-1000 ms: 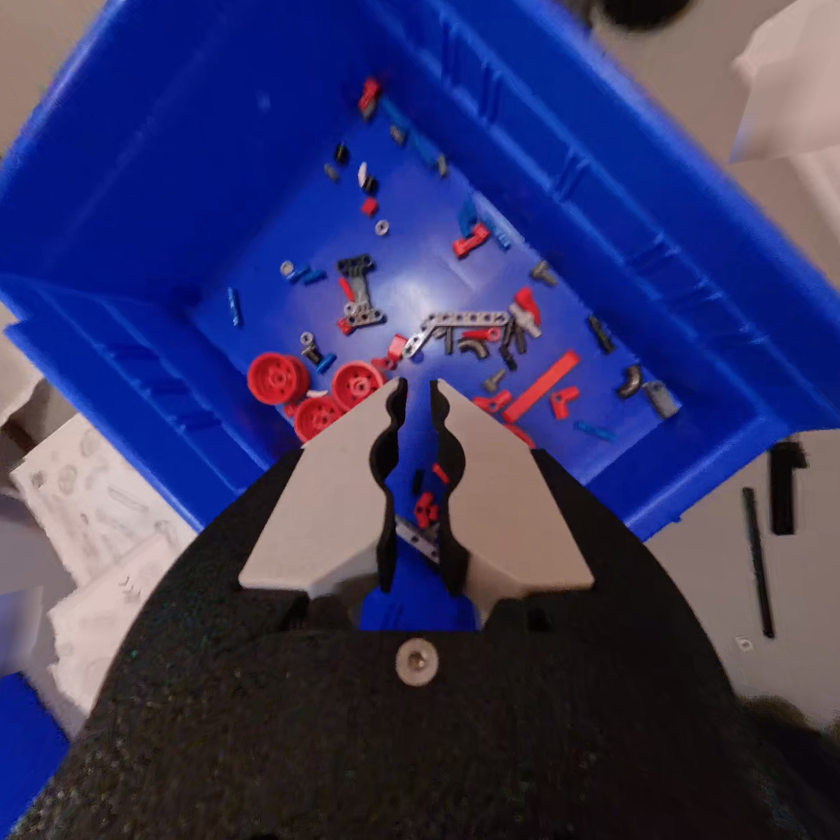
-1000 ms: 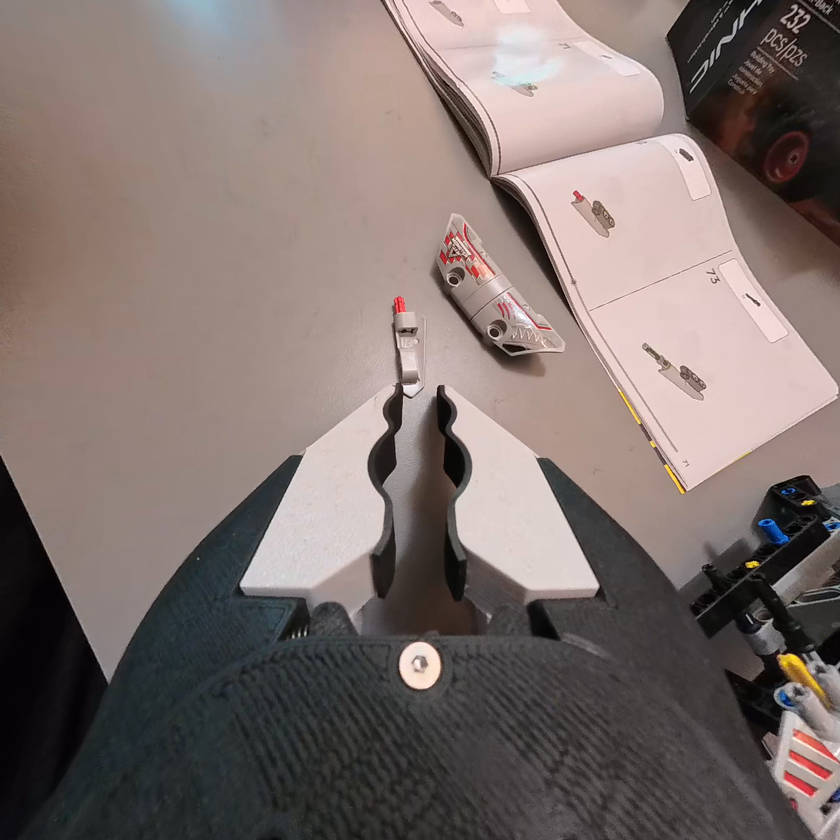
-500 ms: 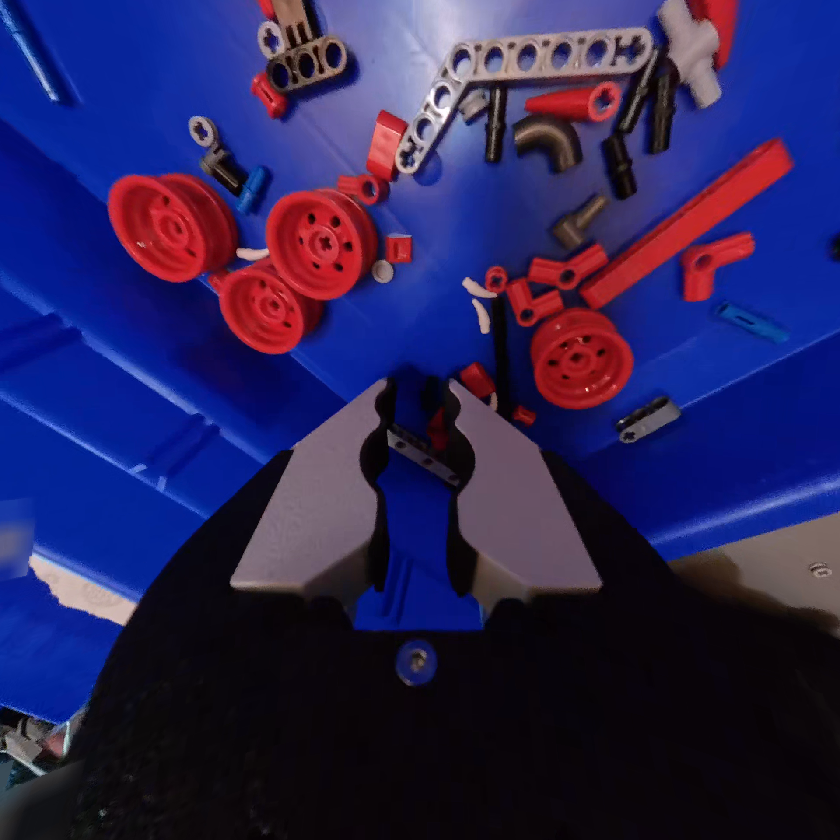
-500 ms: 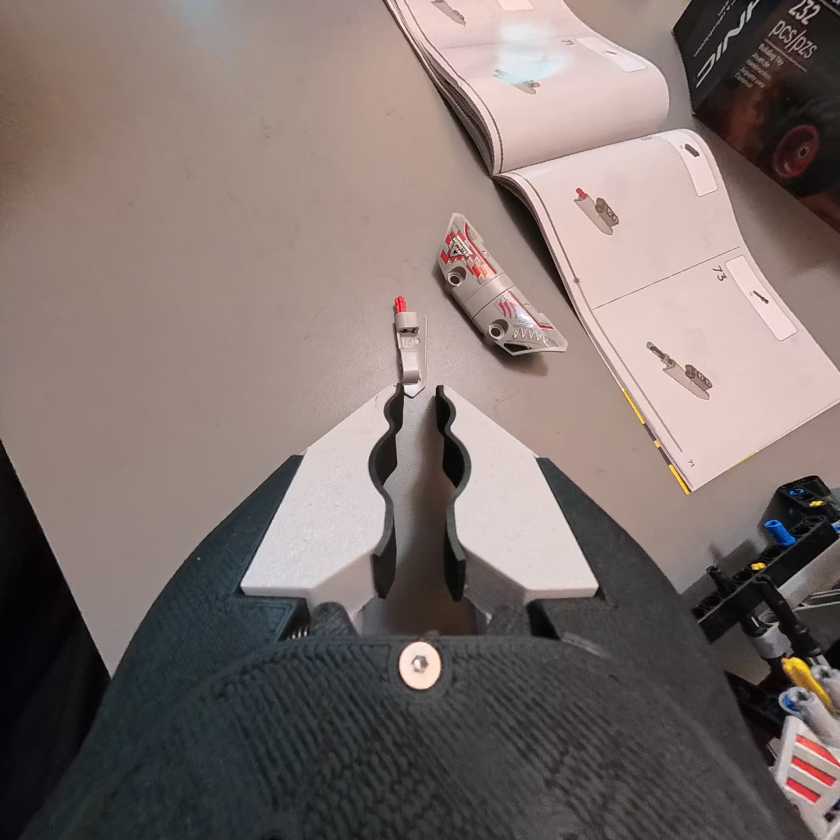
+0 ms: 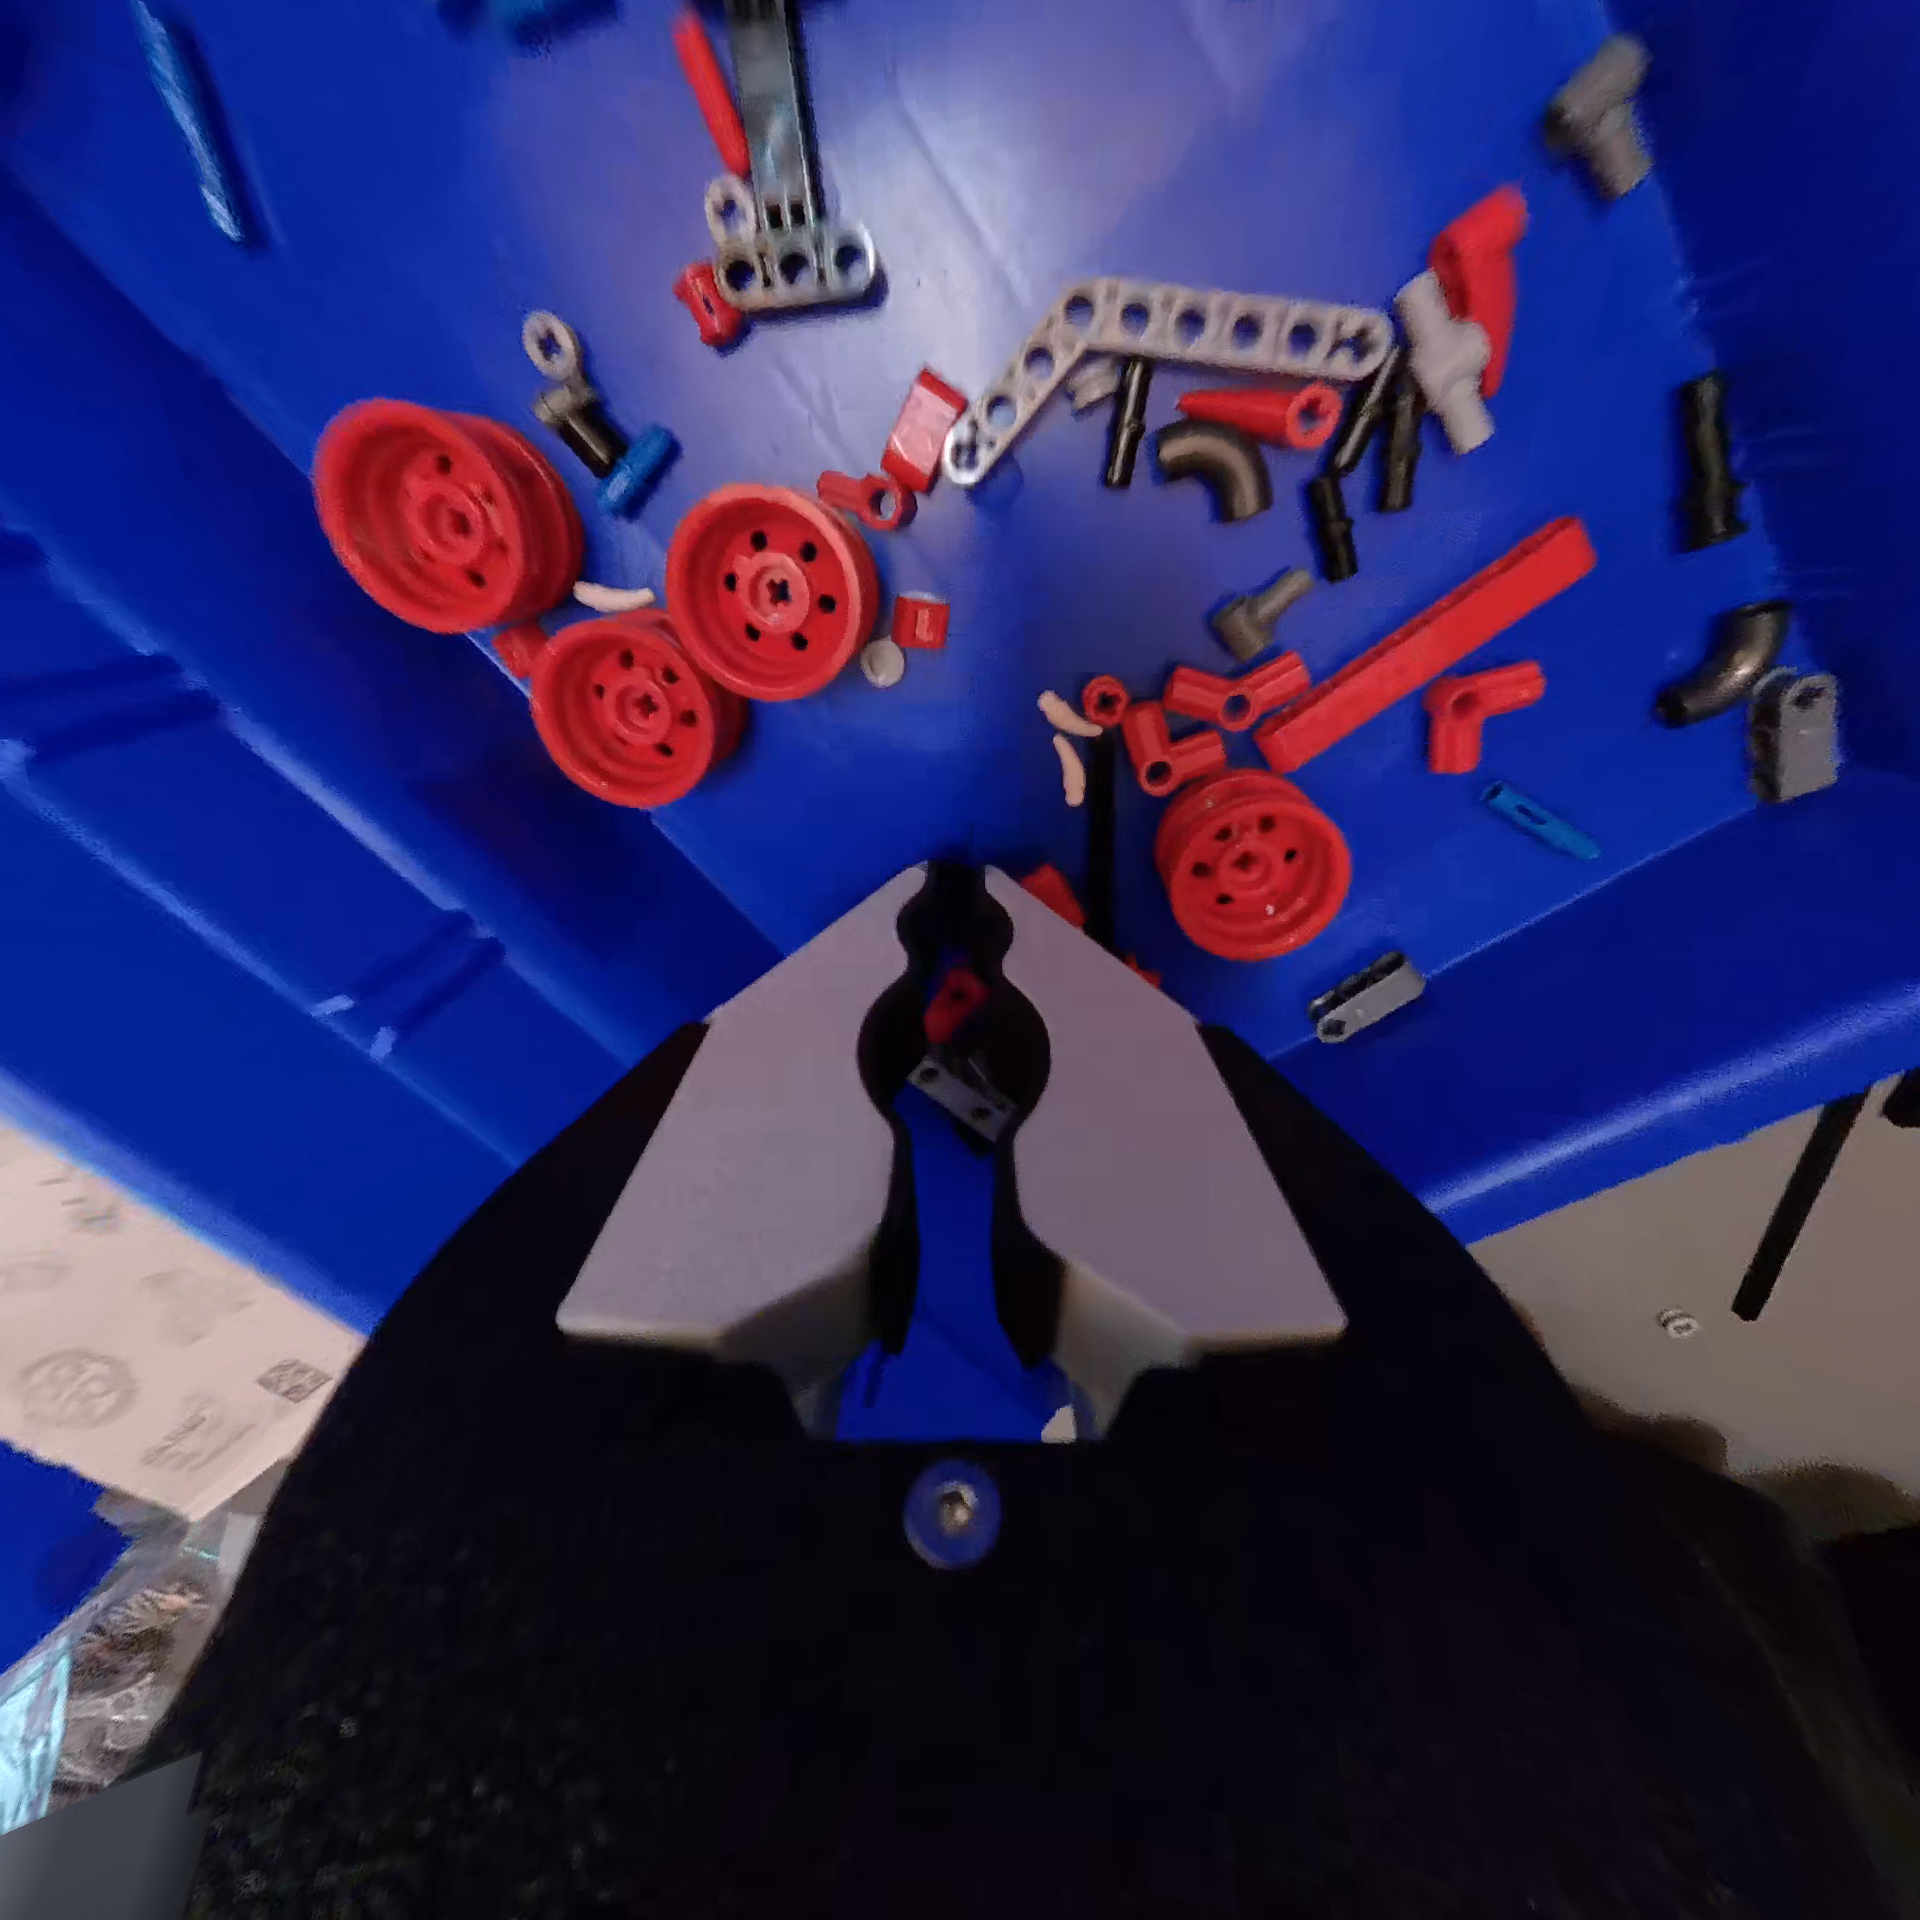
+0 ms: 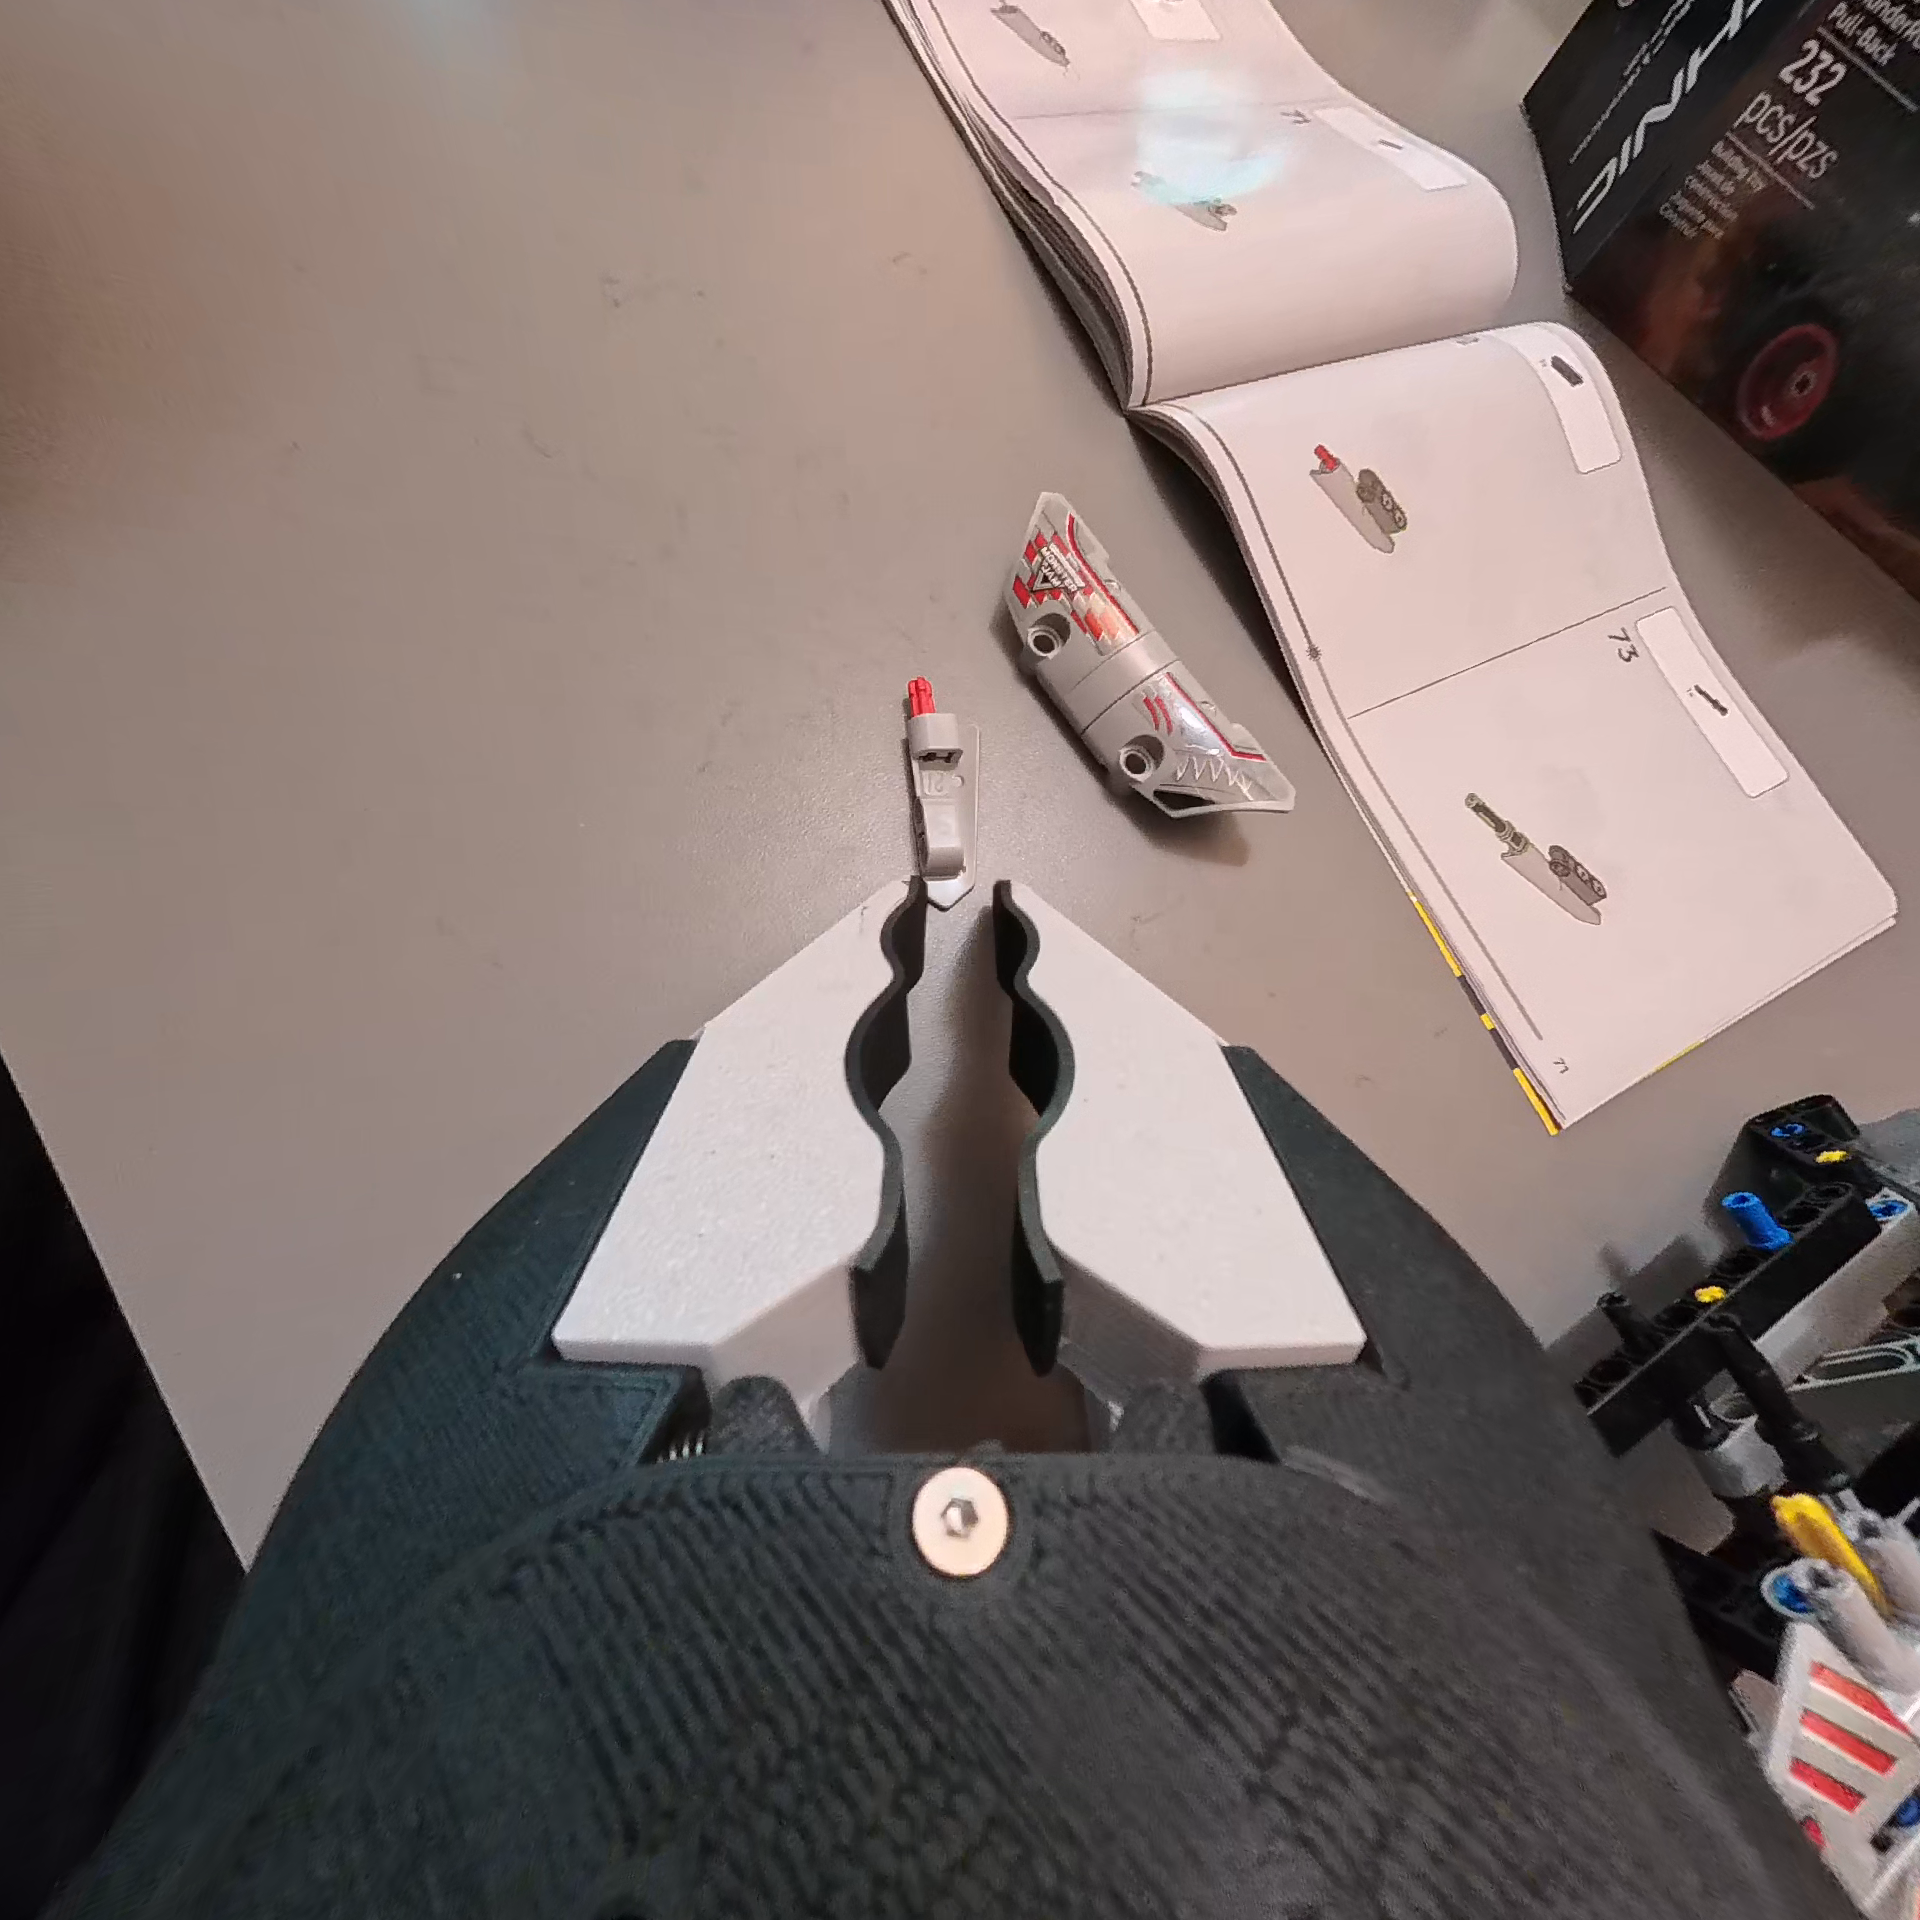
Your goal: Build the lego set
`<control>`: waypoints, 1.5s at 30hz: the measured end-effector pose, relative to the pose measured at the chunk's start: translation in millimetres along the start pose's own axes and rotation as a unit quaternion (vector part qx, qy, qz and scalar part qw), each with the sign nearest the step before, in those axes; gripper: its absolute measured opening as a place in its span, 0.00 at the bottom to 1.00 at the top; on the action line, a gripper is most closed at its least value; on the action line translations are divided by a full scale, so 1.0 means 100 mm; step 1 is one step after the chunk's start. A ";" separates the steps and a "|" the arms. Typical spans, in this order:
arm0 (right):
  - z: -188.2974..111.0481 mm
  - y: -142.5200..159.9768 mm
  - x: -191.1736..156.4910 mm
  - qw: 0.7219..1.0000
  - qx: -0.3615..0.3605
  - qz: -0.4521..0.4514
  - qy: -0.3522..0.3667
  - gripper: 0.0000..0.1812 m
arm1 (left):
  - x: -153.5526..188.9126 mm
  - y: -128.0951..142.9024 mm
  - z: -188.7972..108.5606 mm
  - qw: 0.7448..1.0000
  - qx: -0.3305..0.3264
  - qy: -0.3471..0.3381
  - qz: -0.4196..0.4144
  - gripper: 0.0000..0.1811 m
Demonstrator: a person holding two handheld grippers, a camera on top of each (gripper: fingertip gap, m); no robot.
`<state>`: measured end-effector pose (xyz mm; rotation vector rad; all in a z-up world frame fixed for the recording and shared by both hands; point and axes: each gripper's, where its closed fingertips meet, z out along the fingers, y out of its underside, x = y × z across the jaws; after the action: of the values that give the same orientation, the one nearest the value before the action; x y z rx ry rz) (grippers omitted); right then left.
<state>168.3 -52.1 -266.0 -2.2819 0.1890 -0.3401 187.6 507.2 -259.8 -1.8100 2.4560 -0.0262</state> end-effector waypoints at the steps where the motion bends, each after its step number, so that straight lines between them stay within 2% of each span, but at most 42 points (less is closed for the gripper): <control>1: 0.00 0.00 0.00 1.000 0.000 -0.003 0.002 0.06 | 0.02 -0.06 -0.08 1.000 0.017 -0.010 0.005 0.01; 3: 0.00 0.00 0.00 1.000 0.000 -0.005 0.004 0.06 | 0.17 -0.29 -0.36 0.995 0.090 -0.021 0.036 0.00; 5: 0.00 0.00 0.00 1.000 0.000 0.000 0.001 0.06 | 0.61 -0.61 -0.78 0.974 0.200 0.006 0.103 0.01; 7: 0.00 0.00 0.01 1.000 -0.001 0.006 -0.002 0.06 | 1.40 -0.87 -1.17 0.926 0.300 0.074 0.217 0.01; 9: 0.00 0.00 0.01 1.000 -0.001 0.010 -0.005 0.06 | 2.31 -1.07 -1.31 0.874 0.354 0.143 0.300 0.00; 11: 0.00 0.00 0.00 1.000 -0.001 0.013 -0.010 0.06 | 3.17 -1.21 -1.13 0.841 0.360 0.204 0.349 0.00; 13: 0.00 0.01 0.01 1.000 -0.002 0.021 -0.016 0.06 | 3.79 -1.24 -0.78 0.829 0.336 0.237 0.381 0.00; 17: 0.00 0.01 0.01 0.999 -0.002 0.028 -0.020 0.06 | 4.24 -1.30 -0.29 0.830 0.310 0.218 0.410 0.00; 20: 0.00 0.00 0.00 1.000 -0.001 0.014 -0.012 0.05 | 4.39 -1.30 -0.19 0.828 0.309 0.243 0.400 0.01; 22: 0.00 0.00 0.00 1.000 -0.001 0.010 -0.010 0.05 | 4.37 -1.28 -0.16 0.828 0.300 0.247 0.404 0.08; 24: 0.00 0.00 0.00 1.000 -0.001 0.009 -0.009 0.05 | 4.33 -1.29 -0.24 0.824 0.309 0.261 0.398 0.08; 26: 0.00 0.00 0.00 1.000 -0.001 0.004 -0.004 0.05 | 4.18 -1.34 -0.44 0.827 0.325 0.263 0.375 0.08; 28: 0.00 0.00 0.00 1.000 0.000 -0.004 0.002 0.05 | 3.85 -1.47 -0.77 0.828 0.373 0.235 0.347 0.07; 30: 0.00 0.00 -0.01 1.000 0.000 -0.007 0.003 0.04 | 3.31 -1.58 -1.10 0.836 0.418 0.174 0.310 0.06; 32: 0.00 0.00 -0.01 1.000 -0.001 -0.003 0.000 0.04 | 2.56 -1.62 -1.35 0.855 0.445 0.087 0.253 0.06; 34: 0.00 0.00 0.00 1.000 -0.001 0.003 -0.003 0.04 | 1.73 -1.55 -1.47 0.873 0.453 0.014 0.179 0.02; 36: 0.00 0.00 0.00 1.000 -0.001 0.007 -0.006 0.05 | 1.01 -1.30 -1.24 0.916 0.387 -0.011 0.105 0.02; 38: 0.00 0.00 0.00 1.000 -0.001 0.009 -0.008 0.05 | 0.54 -0.97 -0.86 0.957 0.287 0.002 0.050 0.01; 39: 0.00 0.00 0.00 1.000 -0.001 0.011 -0.010 0.05 | 0.38 -0.84 -0.69 0.968 0.248 0.006 0.030 0.01; 41: 0.00 0.00 0.00 1.000 -0.002 0.016 -0.014 0.05 | 0.29 -0.69 -0.45 0.977 0.206 0.039 0.028 0.01; 45: 0.01 0.01 0.01 0.999 -0.003 0.030 -0.020 0.06 | 0.52 -0.67 -0.23 0.975 0.173 0.110 0.082 0.01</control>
<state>169.3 -52.3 -266.6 -2.2813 0.2361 -0.2627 234.4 437.1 -235.6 -1.5256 2.5329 -0.6331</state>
